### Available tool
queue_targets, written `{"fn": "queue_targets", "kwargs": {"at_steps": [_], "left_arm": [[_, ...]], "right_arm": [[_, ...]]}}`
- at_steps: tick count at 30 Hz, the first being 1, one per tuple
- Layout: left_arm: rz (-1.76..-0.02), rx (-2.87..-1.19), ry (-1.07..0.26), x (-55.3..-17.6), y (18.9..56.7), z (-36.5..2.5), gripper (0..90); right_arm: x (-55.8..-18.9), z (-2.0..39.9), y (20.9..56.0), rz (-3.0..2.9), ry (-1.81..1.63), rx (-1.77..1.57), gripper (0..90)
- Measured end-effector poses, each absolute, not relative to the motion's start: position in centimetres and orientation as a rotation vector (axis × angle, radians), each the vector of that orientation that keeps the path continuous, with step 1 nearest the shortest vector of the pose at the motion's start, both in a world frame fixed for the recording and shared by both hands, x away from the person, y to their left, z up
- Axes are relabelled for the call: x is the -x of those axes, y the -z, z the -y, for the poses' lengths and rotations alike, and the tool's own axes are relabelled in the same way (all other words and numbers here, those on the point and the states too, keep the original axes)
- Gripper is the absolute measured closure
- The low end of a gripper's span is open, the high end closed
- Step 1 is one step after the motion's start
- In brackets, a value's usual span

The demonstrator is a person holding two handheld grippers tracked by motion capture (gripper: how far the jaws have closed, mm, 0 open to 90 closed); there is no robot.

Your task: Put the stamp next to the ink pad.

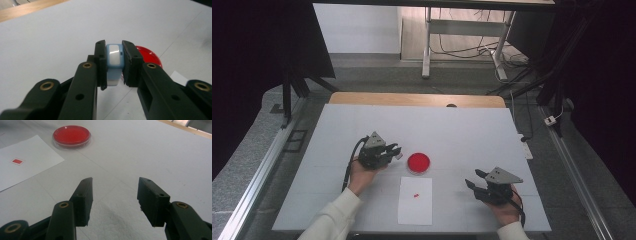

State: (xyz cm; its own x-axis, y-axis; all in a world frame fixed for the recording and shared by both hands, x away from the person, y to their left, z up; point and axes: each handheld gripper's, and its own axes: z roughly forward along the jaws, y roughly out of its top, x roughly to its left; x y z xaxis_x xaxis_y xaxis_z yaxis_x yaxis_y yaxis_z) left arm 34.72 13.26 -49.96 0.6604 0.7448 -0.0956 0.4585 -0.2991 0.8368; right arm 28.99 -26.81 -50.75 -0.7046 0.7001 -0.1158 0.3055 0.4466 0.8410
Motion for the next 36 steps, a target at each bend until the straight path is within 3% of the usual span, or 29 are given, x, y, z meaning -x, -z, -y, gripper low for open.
{"fn": "queue_targets", "kwargs": {"at_steps": [25, 29, 36], "left_arm": [[-0.967, -2.040, -0.371, -35.4, 51.7, -12.0, 73.3], [-0.966, -2.033, -0.365, -35.4, 51.7, -12.0, 66.4], [-0.988, -1.985, -0.374, -35.0, 51.0, -12.7, 39.6]], "right_arm": [[-28.9, 26.8, 50.8, -2.252, -1.166, -0.839, 46.0], [-28.9, 26.7, 50.8, -2.254, -1.176, -0.843, 46.0], [-28.9, 26.8, 50.8, -2.251, -1.180, -0.839, 45.8]]}}
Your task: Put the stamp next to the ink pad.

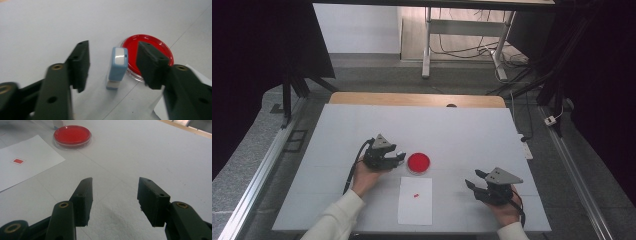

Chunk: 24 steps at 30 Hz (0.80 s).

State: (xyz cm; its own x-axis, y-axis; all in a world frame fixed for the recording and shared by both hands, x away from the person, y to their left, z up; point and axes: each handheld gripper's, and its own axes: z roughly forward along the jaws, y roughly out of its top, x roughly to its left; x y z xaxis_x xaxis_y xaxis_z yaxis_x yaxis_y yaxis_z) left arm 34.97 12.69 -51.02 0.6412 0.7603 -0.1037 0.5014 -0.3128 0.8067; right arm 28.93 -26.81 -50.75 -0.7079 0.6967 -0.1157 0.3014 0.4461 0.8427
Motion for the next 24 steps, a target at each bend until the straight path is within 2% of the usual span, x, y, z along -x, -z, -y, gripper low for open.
{"fn": "queue_targets", "kwargs": {"at_steps": [2, 4, 13, 24], "left_arm": [[-0.993, -1.975, -0.379, -34.5, 50.8, -13.1, 33.2], [-0.977, -1.975, -0.368, -33.8, 50.7, -13.7, 30.7], [-0.906, -1.970, -0.337, -30.0, 50.0, -16.1, 30.0], [-0.952, -1.953, -0.336, -26.5, 50.5, -18.9, 30.3]], "right_arm": [[-28.9, 26.9, 50.8, -2.254, -1.178, -0.842, 45.7], [-29.0, 27.0, 50.8, -2.258, -1.174, -0.840, 45.5], [-29.2, 27.6, 50.7, -2.259, -1.200, -0.813, 45.0], [-29.6, 28.4, 50.7, -2.279, -1.219, -0.789, 44.4]]}}
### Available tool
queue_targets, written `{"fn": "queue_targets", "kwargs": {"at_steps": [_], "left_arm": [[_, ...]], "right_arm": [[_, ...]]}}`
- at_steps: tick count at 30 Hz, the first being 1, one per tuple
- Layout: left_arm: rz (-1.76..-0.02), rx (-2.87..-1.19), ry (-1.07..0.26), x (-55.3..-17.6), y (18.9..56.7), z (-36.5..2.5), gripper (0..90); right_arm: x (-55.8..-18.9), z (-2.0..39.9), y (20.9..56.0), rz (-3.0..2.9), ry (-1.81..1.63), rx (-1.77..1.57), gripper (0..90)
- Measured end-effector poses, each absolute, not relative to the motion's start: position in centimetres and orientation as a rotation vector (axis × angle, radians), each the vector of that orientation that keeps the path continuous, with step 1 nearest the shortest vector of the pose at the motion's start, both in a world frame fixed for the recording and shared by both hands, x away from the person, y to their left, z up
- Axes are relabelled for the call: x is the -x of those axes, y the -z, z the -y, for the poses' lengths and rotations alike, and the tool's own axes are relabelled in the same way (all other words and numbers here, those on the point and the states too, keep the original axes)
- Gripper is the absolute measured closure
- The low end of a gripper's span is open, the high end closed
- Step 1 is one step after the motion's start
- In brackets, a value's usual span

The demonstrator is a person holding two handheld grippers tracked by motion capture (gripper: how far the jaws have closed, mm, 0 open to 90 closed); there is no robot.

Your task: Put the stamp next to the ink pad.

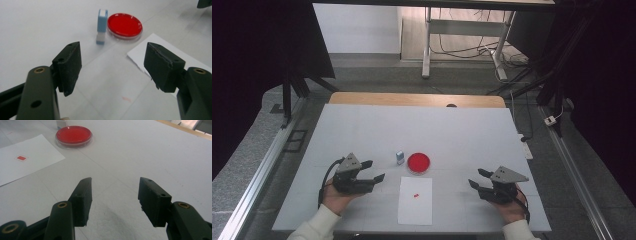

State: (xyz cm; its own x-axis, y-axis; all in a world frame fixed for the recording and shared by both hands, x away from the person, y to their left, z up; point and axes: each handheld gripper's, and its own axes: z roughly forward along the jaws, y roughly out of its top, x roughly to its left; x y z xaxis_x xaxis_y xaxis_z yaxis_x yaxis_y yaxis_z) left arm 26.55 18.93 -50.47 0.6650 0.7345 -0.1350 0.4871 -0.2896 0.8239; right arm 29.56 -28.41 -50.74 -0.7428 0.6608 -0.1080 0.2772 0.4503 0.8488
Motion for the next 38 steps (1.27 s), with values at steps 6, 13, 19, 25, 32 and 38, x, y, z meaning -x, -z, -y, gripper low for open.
{"fn": "queue_targets", "kwargs": {"at_steps": [6, 13, 19, 25, 32, 38], "left_arm": [[-0.969, -1.947, -0.341, -24.8, 50.8, -20.6, 30.4], [-0.977, -1.938, -0.353, -23.5, 51.0, -21.9, 30.4], [-0.972, -1.942, -0.349, -23.6, 51.1, -22.0, 30.4], [-0.975, -1.943, -0.347, -23.7, 51.1, -21.9, 30.5], [-0.982, -1.943, -0.349, -23.8, 51.2, -22.0, 30.5], [-0.991, -1.939, -0.357, -23.8, 51.2, -22.0, 30.5]], "right_arm": [[-29.5, 29.2, 50.8, -2.267, -1.240, -0.810, 44.5], [-29.6, 29.5, 50.8, -2.269, -1.220, -0.804, 44.5], [-29.6, 29.5, 50.9, -2.268, -1.211, -0.803, 44.5], [-29.5, 29.5, 50.9, -2.271, -1.189, -0.799, 44.5], [-29.5, 29.4, 50.9, -2.276, -1.185, -0.796, 44.5], [-29.5, 29.4, 50.9, -2.275, -1.182, -0.795, 44.4]]}}
